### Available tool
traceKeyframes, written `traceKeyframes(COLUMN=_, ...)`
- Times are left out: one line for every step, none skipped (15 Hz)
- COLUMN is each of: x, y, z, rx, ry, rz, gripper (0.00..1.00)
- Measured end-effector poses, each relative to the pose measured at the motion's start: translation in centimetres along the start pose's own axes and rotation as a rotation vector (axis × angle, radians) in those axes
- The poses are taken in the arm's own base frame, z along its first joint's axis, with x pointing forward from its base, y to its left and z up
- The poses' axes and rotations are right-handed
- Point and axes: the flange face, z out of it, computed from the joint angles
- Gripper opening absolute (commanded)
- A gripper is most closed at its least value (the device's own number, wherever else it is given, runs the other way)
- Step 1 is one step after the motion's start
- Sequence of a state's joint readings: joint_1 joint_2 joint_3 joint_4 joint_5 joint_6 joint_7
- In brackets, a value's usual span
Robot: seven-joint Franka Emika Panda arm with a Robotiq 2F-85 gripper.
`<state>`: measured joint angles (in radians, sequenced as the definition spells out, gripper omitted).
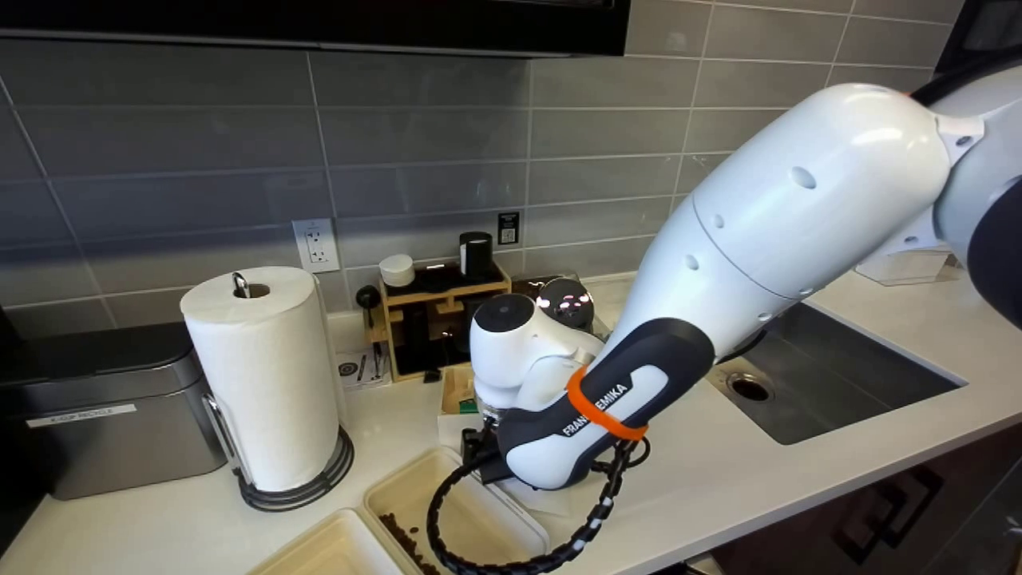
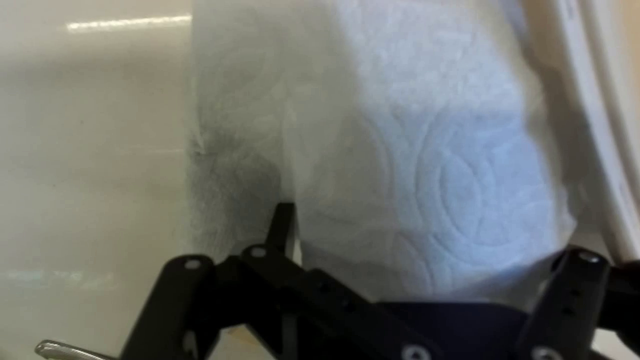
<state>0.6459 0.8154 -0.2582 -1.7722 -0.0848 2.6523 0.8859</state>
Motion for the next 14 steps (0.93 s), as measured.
traceKeyframes(x=0.03, y=0.04, z=0.01, rx=-0.001, ry=0.001, rz=0.004, gripper=0.94)
traceKeyframes(x=0.03, y=0.04, z=0.02, rx=-0.002, ry=0.001, rz=0.008, gripper=0.88)
traceKeyframes(x=0.03, y=0.02, z=0.0, rx=-0.002, ry=0.001, rz=0.011, gripper=0.69)
traceKeyframes(x=0.08, y=-0.11, z=-0.12, rx=0.001, ry=0.003, rz=0.014, gripper=0.64)
traceKeyframes(x=0.09, y=-0.15, z=-0.15, rx=0.0, ry=0.004, rz=0.017, gripper=0.64)
traceKeyframes(x=0.1, y=-0.18, z=-0.18, rx=0.0, ry=0.006, rz=0.019, gripper=0.56)
traceKeyframes(x=0.16, y=-0.26, z=-0.27, rx=0.001, ry=0.009, rz=0.022, gripper=0.49)
traceKeyframes(x=0.23, y=-0.32, z=-0.35, rx=0.002, ry=0.011, rz=0.024, gripper=0.41)
traceKeyframes(x=0.29, y=-0.37, z=-0.43, rx=0.002, ry=0.014, rz=0.025, gripper=0.42)
traceKeyframes(x=0.37, y=-0.37, z=-0.51, rx=0.002, ry=0.016, rz=0.026, gripper=0.39)
traceKeyframes(x=0.47, y=-0.35, z=-0.63, rx=0.002, ry=0.019, rz=0.028, gripper=0.39)
traceKeyframes(x=0.55, y=-0.33, z=-0.75, rx=0.003, ry=0.022, rz=0.03, gripper=0.43)
traceKeyframes(x=0.62, y=-0.28, z=-0.82, rx=0.002, ry=0.023, rz=0.034, gripper=0.47)
traceKeyframes(x=0.67, y=-0.2, z=-0.84, rx=0.0, ry=0.025, rz=0.036, gripper=0.52)
